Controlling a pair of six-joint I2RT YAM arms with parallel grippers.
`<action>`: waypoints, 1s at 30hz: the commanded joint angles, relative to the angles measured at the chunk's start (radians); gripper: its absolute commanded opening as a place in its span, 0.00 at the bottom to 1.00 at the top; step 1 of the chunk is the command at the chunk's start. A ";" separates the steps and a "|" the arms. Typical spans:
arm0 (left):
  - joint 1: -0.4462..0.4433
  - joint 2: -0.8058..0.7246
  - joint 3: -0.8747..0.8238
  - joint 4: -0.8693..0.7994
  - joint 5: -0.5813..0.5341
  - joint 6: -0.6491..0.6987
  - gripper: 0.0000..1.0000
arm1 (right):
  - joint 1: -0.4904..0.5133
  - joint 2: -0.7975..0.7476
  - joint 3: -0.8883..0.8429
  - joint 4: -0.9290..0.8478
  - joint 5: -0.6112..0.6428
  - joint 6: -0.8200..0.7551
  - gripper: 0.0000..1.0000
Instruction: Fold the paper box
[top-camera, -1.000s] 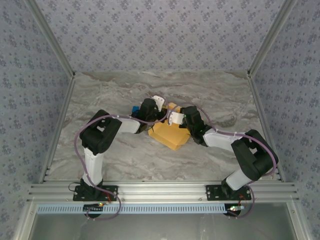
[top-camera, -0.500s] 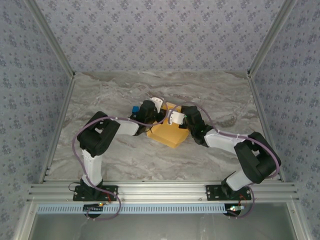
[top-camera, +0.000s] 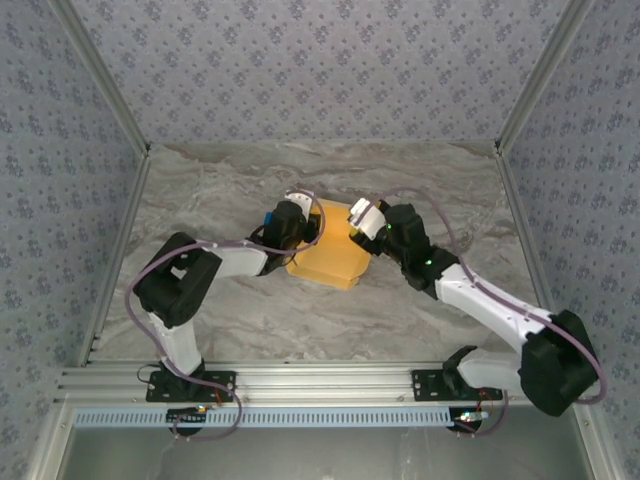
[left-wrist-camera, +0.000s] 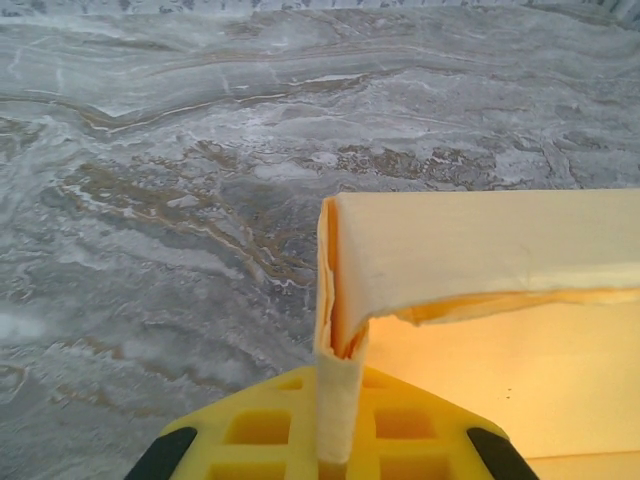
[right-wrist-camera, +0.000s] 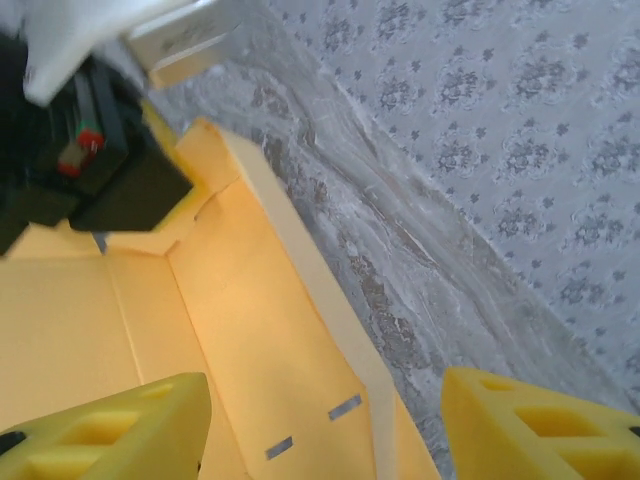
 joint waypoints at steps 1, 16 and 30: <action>-0.016 -0.079 -0.019 -0.043 -0.057 -0.028 0.00 | -0.021 -0.066 0.121 -0.272 -0.059 0.286 0.64; -0.040 -0.175 -0.052 -0.094 -0.117 -0.005 0.00 | -0.032 0.139 0.434 -0.568 -0.067 0.746 0.67; -0.049 -0.181 -0.045 -0.094 -0.127 -0.002 0.00 | -0.018 0.256 0.508 -0.648 0.023 0.869 0.64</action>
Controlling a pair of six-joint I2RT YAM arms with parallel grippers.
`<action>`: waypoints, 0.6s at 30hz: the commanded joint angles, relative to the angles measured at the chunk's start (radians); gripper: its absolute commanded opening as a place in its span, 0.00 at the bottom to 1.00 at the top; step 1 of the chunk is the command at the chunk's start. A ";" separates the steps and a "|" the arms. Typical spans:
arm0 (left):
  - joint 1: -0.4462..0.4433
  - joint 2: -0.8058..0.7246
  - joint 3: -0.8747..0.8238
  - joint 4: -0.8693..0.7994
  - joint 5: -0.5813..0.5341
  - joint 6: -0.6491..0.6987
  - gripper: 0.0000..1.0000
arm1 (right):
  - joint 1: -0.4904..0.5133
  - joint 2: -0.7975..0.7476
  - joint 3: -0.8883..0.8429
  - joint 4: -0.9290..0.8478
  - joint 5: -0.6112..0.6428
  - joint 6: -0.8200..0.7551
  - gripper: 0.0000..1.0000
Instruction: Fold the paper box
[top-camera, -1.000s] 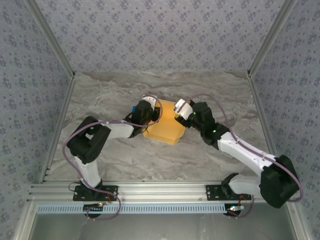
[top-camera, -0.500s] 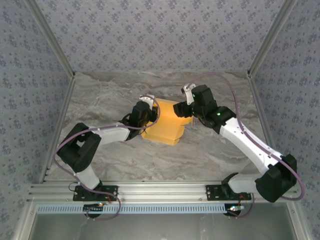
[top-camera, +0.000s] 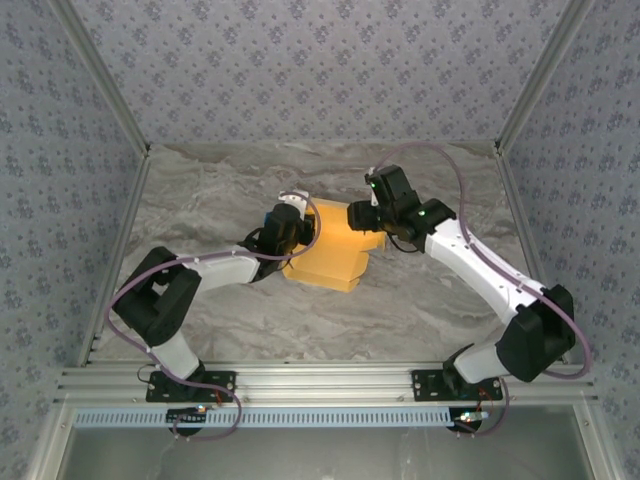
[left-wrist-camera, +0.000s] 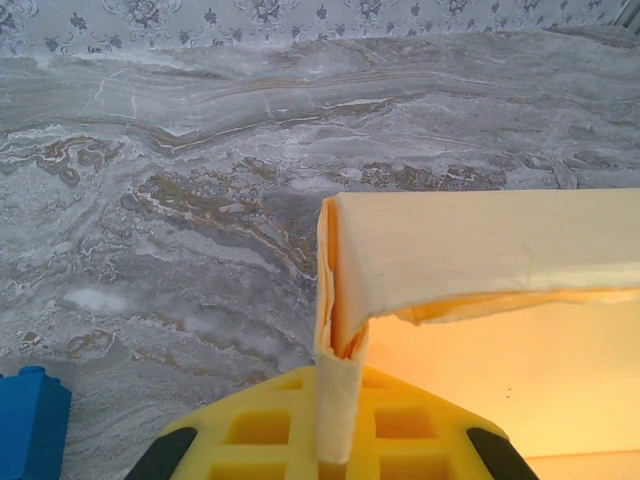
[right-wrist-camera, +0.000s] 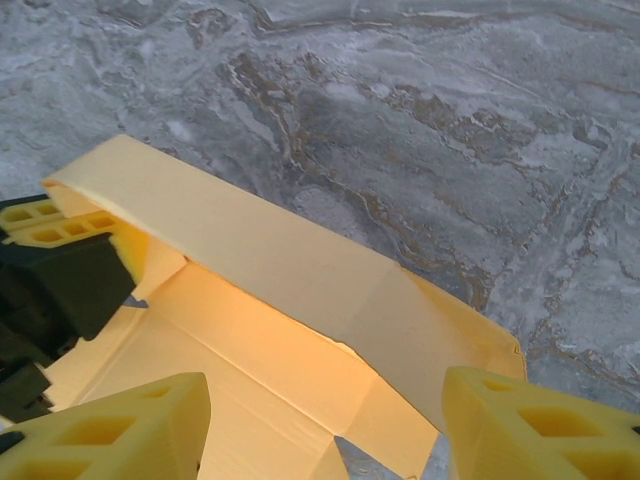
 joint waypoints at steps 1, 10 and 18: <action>-0.012 -0.041 -0.002 0.006 -0.018 0.006 0.00 | 0.009 0.026 0.053 -0.036 0.031 0.053 0.64; -0.017 -0.042 -0.004 0.010 -0.023 0.008 0.00 | 0.024 0.098 0.081 -0.056 0.039 0.097 0.60; -0.021 -0.041 -0.003 0.014 -0.037 0.002 0.00 | 0.028 0.095 0.066 -0.010 0.028 0.191 0.59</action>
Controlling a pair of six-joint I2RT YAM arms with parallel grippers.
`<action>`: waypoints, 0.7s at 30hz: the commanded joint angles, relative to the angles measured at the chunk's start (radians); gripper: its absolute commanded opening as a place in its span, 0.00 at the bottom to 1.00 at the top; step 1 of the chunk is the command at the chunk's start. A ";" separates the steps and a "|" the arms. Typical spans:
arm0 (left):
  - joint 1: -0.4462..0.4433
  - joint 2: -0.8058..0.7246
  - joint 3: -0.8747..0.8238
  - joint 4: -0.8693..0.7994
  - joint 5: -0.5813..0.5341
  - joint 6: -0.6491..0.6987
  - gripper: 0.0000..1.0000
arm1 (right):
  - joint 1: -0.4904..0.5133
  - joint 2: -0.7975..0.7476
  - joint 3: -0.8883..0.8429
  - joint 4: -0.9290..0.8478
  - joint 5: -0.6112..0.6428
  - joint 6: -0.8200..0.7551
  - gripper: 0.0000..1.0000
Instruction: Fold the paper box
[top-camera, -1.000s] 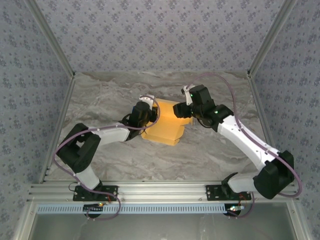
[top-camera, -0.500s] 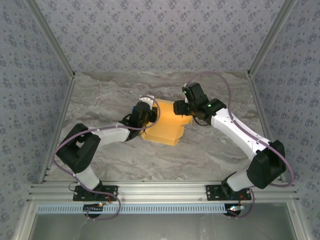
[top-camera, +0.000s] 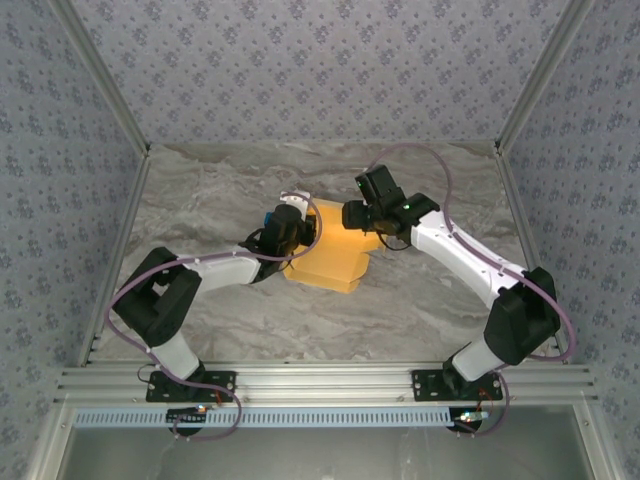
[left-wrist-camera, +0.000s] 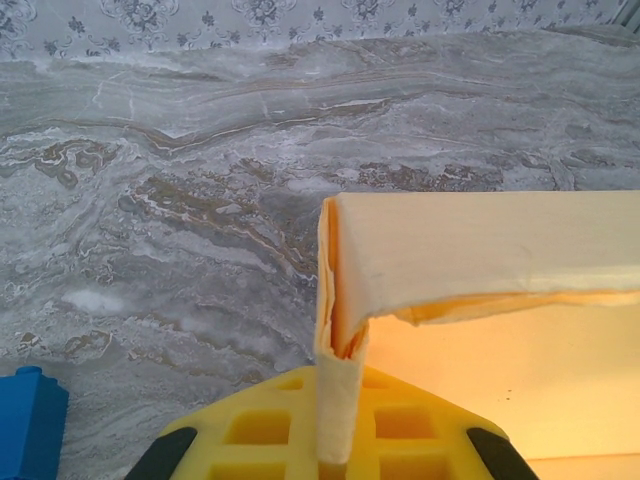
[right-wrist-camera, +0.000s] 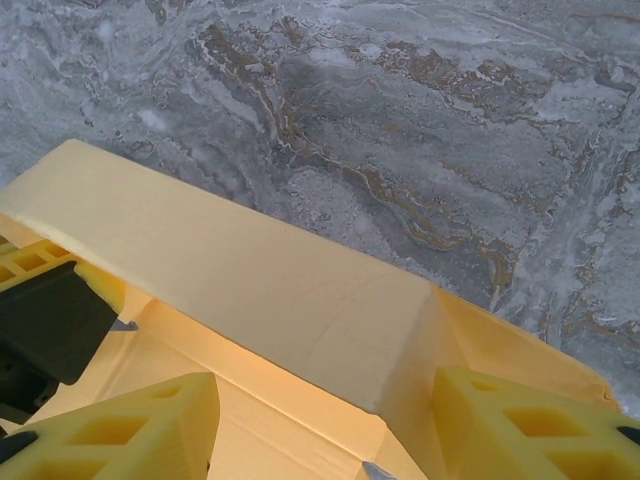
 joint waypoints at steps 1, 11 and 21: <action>-0.010 -0.041 -0.003 0.014 -0.027 -0.001 0.00 | 0.006 -0.005 0.012 0.021 0.005 0.087 0.60; -0.013 -0.052 -0.003 0.018 -0.026 0.003 0.00 | -0.020 -0.016 -0.040 0.142 -0.060 0.226 0.63; -0.015 -0.057 -0.010 0.019 -0.021 0.000 0.00 | -0.038 -0.025 -0.100 0.282 -0.114 0.329 0.53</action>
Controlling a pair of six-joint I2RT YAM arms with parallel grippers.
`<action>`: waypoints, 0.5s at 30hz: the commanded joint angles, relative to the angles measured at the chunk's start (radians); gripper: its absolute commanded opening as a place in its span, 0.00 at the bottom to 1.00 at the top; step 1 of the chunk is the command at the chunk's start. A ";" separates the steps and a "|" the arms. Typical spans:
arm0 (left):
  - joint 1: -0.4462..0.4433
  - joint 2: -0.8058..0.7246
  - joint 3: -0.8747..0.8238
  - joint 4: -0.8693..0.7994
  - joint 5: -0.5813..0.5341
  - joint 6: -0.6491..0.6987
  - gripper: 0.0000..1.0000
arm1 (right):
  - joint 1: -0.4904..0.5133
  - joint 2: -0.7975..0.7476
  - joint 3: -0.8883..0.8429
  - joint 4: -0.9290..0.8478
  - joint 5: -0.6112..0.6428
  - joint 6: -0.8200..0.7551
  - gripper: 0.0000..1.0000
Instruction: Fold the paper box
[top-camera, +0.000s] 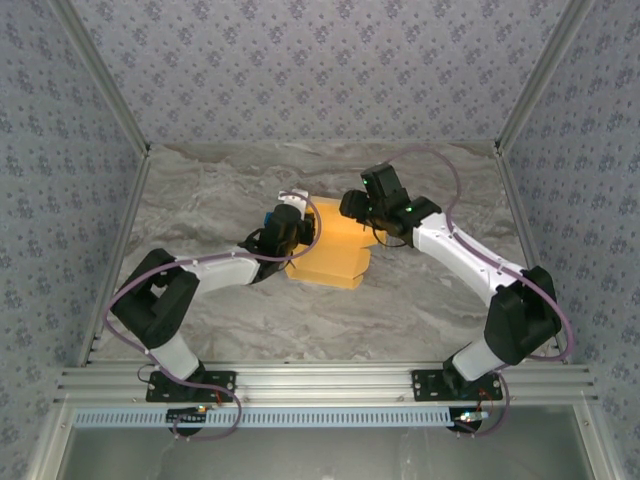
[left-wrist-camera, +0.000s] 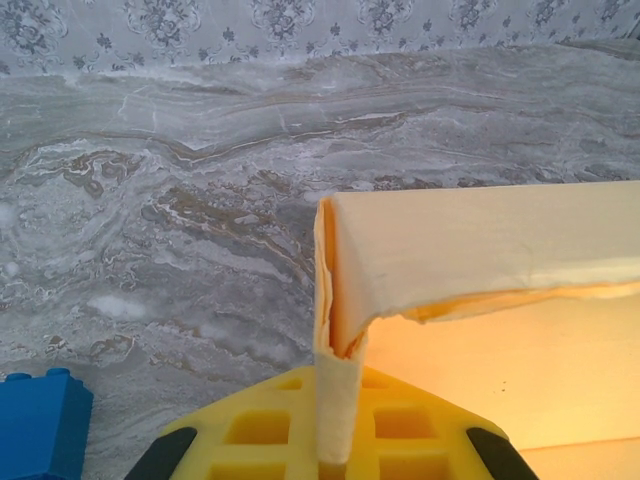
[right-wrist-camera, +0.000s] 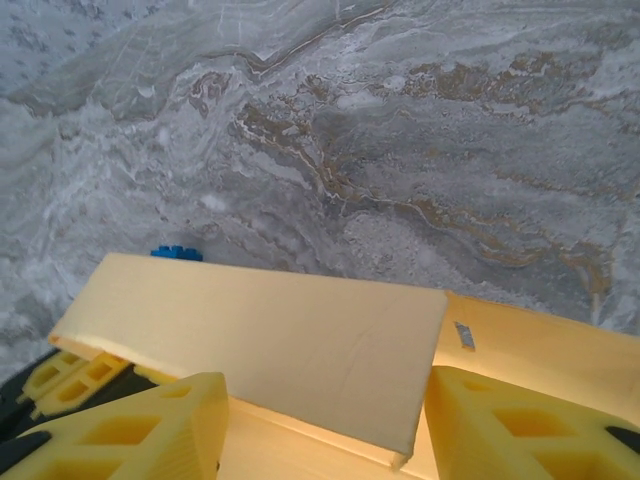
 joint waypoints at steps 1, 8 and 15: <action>-0.009 -0.042 -0.006 0.020 0.018 0.000 0.00 | -0.003 -0.025 -0.032 0.106 -0.047 0.069 0.51; -0.010 -0.043 -0.006 0.016 0.022 0.000 0.00 | -0.003 -0.041 -0.094 0.187 -0.023 0.122 0.40; -0.009 -0.038 -0.011 0.016 0.015 0.004 0.00 | -0.008 -0.041 -0.098 0.186 -0.003 0.124 0.37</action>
